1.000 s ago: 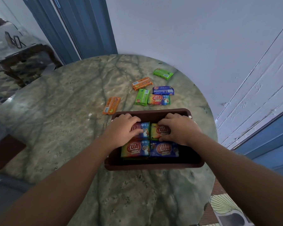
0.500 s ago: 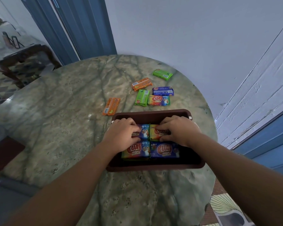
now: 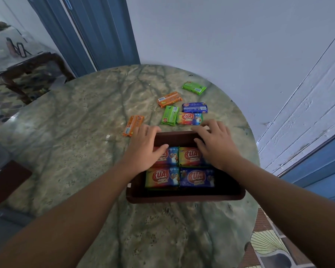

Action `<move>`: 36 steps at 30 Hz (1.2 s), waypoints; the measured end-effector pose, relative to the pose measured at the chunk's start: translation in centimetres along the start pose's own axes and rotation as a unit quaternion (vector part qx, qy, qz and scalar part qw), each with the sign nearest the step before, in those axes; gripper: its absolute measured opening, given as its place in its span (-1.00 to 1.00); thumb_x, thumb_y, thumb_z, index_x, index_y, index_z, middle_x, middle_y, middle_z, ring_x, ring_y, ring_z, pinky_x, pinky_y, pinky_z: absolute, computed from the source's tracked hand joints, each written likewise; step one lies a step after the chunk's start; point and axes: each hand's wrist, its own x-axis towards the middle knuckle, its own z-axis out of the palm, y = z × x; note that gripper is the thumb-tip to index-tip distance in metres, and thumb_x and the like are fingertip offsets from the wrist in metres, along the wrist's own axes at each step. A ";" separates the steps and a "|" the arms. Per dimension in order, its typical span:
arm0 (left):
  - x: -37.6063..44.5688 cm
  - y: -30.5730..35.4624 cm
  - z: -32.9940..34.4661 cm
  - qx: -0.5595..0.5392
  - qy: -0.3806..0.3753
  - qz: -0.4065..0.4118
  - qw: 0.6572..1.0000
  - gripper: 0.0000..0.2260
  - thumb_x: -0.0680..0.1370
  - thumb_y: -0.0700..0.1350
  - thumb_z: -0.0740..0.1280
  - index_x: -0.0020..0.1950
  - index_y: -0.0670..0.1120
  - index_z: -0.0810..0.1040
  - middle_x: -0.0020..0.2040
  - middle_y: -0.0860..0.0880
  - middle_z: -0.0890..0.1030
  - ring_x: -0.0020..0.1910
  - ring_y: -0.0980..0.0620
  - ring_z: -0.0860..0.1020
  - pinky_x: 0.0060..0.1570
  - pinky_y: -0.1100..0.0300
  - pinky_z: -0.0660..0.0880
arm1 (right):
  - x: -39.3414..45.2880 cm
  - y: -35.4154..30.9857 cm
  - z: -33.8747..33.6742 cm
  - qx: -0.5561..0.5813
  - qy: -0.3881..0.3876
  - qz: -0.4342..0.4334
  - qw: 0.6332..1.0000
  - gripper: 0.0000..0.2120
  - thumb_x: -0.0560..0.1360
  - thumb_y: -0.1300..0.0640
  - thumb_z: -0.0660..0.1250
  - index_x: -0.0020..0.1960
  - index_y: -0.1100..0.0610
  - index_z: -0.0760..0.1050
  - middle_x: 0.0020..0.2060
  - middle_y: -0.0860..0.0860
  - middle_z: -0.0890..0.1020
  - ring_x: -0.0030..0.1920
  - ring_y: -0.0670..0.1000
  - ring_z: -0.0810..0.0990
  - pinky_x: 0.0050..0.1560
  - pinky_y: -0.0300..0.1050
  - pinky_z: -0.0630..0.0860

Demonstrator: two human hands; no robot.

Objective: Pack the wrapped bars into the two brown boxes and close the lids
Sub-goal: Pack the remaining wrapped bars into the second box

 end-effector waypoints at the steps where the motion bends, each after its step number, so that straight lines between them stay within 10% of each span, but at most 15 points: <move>1: 0.5 -0.2 0.1 0.022 0.000 -0.006 1.000 -0.52 0.55 0.25 0.36 0.34 -0.02 0.46 0.20 -0.03 0.45 0.20 -0.06 0.37 0.19 0.07 0.35 | 0.3 0.0 0.0 -0.014 0.000 0.013 1.000 -0.61 0.64 -0.03 0.28 0.45 -0.03 0.44 0.32 0.05 0.50 0.30 0.17 0.45 0.39 0.19 0.37; 14: 3.4 -1.7 1.1 -0.053 -0.072 -0.069 0.994 -0.71 0.60 0.25 0.31 -0.14 0.08 0.43 -0.20 0.11 0.51 -0.22 0.13 0.48 -0.32 0.14 0.33 | 4.9 1.6 0.6 -0.012 -0.154 0.024 0.988 -0.75 0.66 -0.06 0.23 0.34 -0.17 0.38 0.26 -0.09 0.55 0.27 0.09 0.47 0.23 0.13 0.37; 36: 3.7 -5.5 0.7 0.010 -0.043 -0.204 0.978 -0.54 0.51 0.47 0.04 -0.04 0.11 0.43 -0.08 0.04 0.55 -0.09 -0.02 0.53 -0.09 -0.10 0.54 | 13.6 0.1 3.6 0.008 -0.181 -0.102 0.978 -0.76 0.65 -0.07 0.25 0.31 -0.12 0.41 0.22 -0.04 0.55 0.31 0.13 0.44 0.26 0.20 0.35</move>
